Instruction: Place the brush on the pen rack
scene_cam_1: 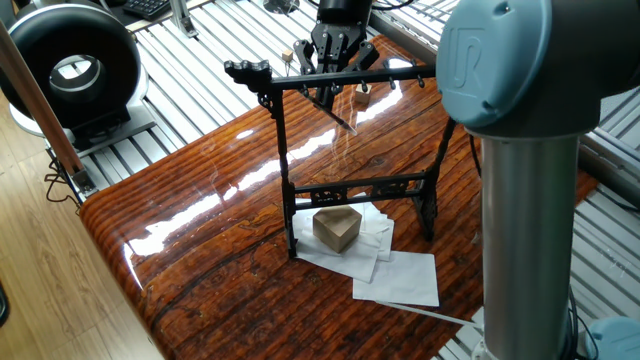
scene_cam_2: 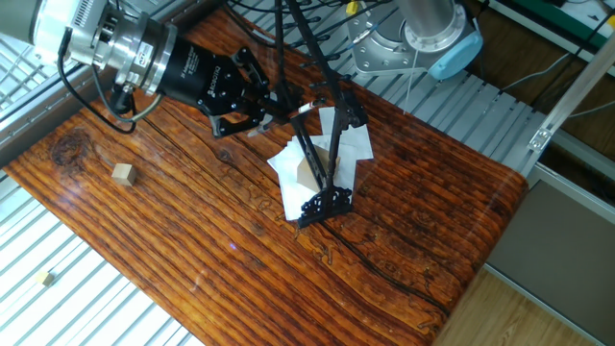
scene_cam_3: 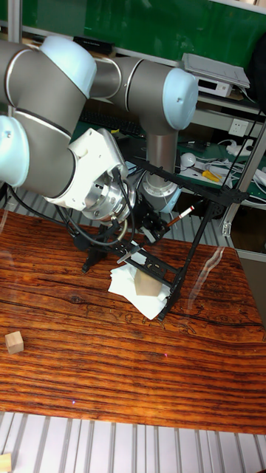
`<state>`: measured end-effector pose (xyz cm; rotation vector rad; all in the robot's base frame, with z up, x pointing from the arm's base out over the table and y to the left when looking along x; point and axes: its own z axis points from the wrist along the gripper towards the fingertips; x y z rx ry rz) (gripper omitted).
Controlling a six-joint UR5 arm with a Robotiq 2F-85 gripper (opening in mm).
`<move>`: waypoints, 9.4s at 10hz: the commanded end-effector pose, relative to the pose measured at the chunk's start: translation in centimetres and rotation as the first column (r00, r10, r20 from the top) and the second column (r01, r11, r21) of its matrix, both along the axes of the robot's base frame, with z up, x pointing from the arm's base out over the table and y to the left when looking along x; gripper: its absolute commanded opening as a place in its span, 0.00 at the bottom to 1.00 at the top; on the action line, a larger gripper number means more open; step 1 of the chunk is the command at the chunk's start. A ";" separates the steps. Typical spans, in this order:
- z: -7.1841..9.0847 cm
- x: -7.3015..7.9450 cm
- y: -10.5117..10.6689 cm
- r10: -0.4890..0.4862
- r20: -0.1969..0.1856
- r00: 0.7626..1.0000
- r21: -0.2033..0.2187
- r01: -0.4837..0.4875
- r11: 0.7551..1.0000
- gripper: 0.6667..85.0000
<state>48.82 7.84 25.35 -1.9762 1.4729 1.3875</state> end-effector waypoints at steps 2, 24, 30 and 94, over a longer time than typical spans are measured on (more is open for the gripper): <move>0.8 -0.4 0.0 0.020 0.001 1.000 0.046 -0.020 0.999 0.00; -0.8 -0.4 -1.4 0.044 0.001 0.999 0.000 -0.044 0.999 0.00; -0.7 -0.1 -1.3 0.045 -0.005 0.999 0.009 -0.045 0.999 0.00; -0.8 2.9 -5.9 -0.012 0.151 0.988 -0.257 0.051 0.965 0.00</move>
